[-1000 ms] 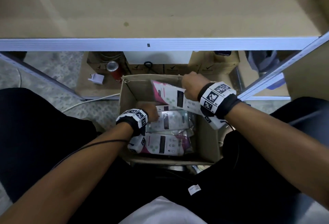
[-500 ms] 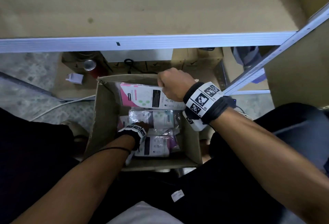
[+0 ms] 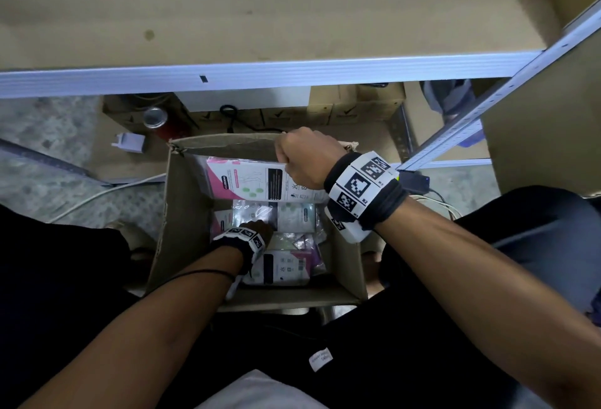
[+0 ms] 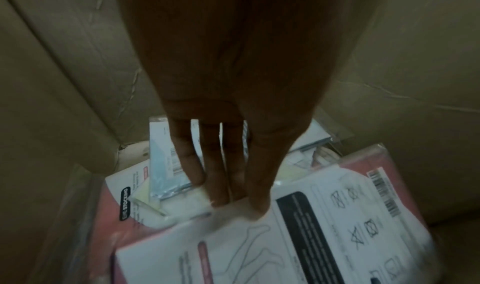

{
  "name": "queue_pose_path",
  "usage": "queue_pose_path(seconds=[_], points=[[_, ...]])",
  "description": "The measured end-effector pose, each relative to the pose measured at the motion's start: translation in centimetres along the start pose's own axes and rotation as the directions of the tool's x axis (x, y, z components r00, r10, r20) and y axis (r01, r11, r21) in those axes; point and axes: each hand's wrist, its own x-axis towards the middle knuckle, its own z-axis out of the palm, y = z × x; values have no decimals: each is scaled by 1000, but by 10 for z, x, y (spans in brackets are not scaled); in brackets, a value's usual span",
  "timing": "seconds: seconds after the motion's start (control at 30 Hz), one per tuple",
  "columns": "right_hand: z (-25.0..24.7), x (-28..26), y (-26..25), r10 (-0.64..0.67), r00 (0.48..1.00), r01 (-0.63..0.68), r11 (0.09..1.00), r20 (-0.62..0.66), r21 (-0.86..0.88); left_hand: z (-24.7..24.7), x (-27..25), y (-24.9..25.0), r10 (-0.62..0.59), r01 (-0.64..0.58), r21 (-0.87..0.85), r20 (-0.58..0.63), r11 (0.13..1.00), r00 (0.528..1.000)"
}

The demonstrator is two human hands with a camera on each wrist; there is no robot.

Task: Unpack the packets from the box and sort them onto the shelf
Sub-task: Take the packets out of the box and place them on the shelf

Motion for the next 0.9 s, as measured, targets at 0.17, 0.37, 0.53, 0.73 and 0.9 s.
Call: queue_pose_path(seconds=[0.17, 0.37, 0.53, 0.73, 0.9], points=[[-2, 1, 0, 18, 1000, -18, 1000, -1, -6, -10, 10, -1, -38, 37, -40, -34, 999, 999], [-1, 2, -1, 23, 1000, -23, 1000, 7, -9, -15, 15, -10, -53, 49, -22, -221, 999, 974], [2, 4, -1, 15, 1000, -15, 1000, -2, -5, -21, 21, -14, -91, 22, -174, -402, 985, 911], [2, 8, 1, 18, 1000, -18, 1000, -8, 0, -26, 24, -15, -88, 10, -194, -400, 981, 912], [0, 13, -1, 11, 1000, -12, 1000, -21, -9, -31, 15, -13, -147, 115, -108, -363, 987, 920]])
